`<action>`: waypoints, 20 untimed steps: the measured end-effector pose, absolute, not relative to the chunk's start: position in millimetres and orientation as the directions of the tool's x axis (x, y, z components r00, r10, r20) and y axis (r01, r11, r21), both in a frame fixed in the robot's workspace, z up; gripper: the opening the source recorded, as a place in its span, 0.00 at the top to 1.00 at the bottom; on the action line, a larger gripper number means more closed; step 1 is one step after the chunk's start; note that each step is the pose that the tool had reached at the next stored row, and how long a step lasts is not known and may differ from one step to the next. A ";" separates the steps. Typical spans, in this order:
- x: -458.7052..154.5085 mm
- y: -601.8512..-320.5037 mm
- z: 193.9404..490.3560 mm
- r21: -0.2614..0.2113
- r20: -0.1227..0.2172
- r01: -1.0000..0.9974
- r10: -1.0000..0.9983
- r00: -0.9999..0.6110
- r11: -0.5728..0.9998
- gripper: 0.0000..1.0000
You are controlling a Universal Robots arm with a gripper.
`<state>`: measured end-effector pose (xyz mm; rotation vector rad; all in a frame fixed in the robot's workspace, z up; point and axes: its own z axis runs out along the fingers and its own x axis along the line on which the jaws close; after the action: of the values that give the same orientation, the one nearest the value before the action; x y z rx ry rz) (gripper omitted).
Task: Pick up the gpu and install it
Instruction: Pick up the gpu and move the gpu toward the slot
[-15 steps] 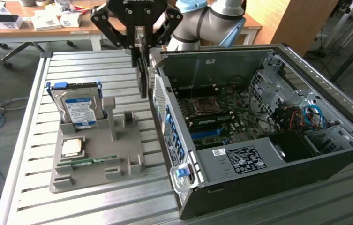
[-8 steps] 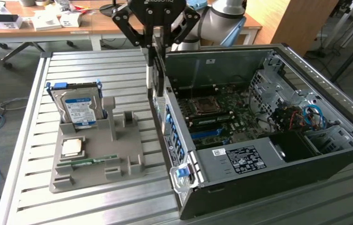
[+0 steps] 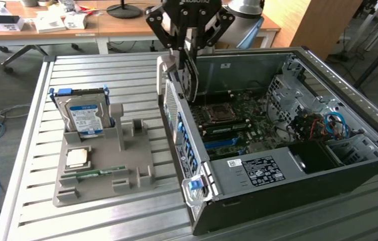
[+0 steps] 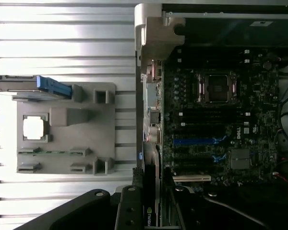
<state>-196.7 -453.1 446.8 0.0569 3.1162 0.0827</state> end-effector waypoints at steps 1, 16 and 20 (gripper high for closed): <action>-192.8 -453.1 446.8 0.054 -0.023 0.036 0.037 -0.999 0.998 0.74; -134.1 -453.1 446.8 0.058 -0.023 0.036 0.037 -0.999 0.998 0.74; -118.4 -453.1 446.9 0.059 -0.023 0.036 0.037 -0.999 0.998 0.74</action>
<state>-118.4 -453.1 446.9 0.0569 3.1161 0.0914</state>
